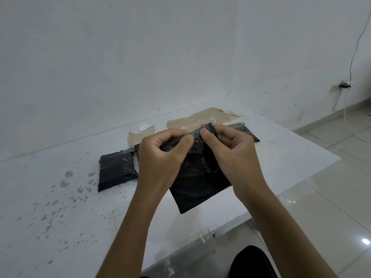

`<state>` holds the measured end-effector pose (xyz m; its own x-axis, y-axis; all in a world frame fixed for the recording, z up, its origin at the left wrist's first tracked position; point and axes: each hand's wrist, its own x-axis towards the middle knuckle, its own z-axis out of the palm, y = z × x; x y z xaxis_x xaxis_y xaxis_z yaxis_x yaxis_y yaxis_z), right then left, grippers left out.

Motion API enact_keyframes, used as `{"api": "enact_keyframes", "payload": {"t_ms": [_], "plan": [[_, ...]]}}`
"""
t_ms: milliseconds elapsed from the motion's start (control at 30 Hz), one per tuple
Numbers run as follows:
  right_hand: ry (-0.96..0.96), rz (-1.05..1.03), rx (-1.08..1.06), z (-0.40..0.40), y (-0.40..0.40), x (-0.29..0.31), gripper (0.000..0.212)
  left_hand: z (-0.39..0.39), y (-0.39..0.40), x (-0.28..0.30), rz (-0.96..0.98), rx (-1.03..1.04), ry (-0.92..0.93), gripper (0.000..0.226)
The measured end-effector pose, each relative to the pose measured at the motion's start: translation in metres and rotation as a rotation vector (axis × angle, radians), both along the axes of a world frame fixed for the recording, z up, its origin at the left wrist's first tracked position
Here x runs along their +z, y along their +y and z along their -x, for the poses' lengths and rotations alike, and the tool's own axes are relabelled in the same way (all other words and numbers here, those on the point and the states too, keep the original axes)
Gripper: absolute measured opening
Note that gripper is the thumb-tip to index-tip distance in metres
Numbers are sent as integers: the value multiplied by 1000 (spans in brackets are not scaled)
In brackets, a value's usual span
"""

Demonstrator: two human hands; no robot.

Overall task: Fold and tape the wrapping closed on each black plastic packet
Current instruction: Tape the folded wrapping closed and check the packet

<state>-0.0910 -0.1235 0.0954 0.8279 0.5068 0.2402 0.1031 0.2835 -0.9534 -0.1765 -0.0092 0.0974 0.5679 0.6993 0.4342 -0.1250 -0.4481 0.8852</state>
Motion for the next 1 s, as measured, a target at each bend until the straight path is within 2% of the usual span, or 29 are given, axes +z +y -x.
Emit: {"api": "enact_keyframes", "payload": {"t_ms": [233, 533, 567, 700, 767, 867, 933, 1000], "plan": [[14, 5, 23, 0, -2, 0, 21, -1, -2, -1, -27, 3, 20, 5], [-91, 1, -1, -4, -3, -1, 21, -1, -1, -3, -18, -1, 43, 6], [-114, 32, -2, -4, -3, -1, 22, -1, -2, -3, -47, 3, 38, 2], [-211, 236, -100, -7, -4, -10, 31, 1, -4, -4, -376, 188, -50, 16], [-88, 167, -160, -2, -6, -15, 28, 0, -6, -8, -540, 269, -106, 20], [197, -44, 121, 11, -4, -15, 32, -7, -18, -18, -651, 271, -126, 19], [265, -156, 245, 18, -3, -12, 31, -12, -24, -27, -680, 203, -89, 20], [284, -199, 231, 17, -3, -11, 28, -13, -28, -36, -711, 61, -32, 26]]}}
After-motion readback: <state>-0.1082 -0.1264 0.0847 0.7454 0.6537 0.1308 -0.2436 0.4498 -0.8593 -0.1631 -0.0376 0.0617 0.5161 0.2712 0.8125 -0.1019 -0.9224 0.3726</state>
